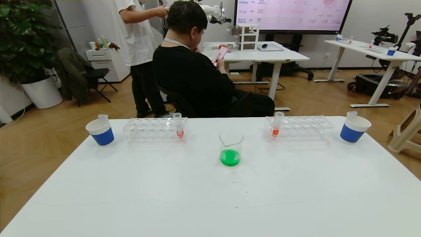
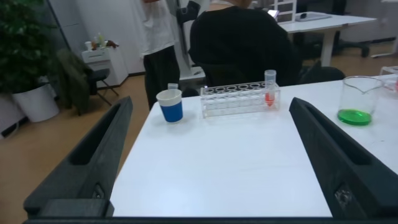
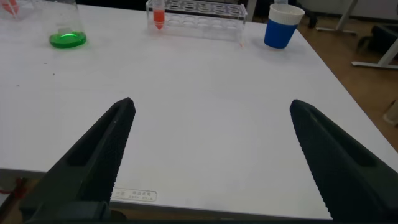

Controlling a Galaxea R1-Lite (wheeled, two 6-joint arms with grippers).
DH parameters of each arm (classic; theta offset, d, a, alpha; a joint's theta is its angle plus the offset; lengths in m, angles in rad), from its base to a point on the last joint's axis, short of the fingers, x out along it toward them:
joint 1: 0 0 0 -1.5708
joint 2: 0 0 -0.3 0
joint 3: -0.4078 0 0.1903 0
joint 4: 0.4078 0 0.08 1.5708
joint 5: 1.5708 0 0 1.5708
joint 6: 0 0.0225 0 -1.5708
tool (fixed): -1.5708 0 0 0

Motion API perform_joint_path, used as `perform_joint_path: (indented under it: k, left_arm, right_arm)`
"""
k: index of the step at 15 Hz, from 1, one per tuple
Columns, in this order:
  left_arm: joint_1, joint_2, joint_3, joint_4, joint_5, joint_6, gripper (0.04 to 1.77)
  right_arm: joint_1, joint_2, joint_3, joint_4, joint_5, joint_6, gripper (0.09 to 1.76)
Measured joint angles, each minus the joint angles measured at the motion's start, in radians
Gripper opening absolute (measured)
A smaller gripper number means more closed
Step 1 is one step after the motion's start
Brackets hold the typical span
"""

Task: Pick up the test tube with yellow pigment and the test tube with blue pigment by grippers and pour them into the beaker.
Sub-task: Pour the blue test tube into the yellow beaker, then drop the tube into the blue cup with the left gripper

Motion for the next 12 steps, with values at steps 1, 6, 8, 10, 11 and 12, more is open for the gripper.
perform_joint_path:
  k: [1, 6, 8, 10, 11, 12]
  left_arm:
    - [0.001, -0.023, 0.051, -0.041, -0.016, -0.023, 1.75]
    - [0.002, -0.064, 0.324, -0.031, -0.03, -0.049, 1.75]
    - [0.002, -0.066, 0.341, -0.034, -0.038, -0.046, 1.75]
    - [0.002, -0.067, 0.347, -0.035, -0.04, -0.038, 1.75]
    - [0.002, -0.067, 0.349, -0.034, -0.035, -0.057, 1.75]
    - [0.002, -0.067, 0.349, -0.034, -0.032, -0.088, 1.75]
  right_arm:
    - [0.0, 0.0, 0.0, 0.0, 0.0, 0.0, 1.74]
    - [0.0, 0.0, 0.0, 0.0, 0.0, 0.0, 1.74]
    - [0.0, 0.0, 0.0, 0.0, 0.001, 0.0, 1.74]
    - [0.0, 0.0, 0.0, 0.0, 0.0, 0.001, 1.74]
    - [0.0, 0.0, 0.0, 0.0, 0.0, 0.0, 1.74]
    - [0.0, 0.0, 0.0, 0.0, 0.001, 0.0, 1.74]
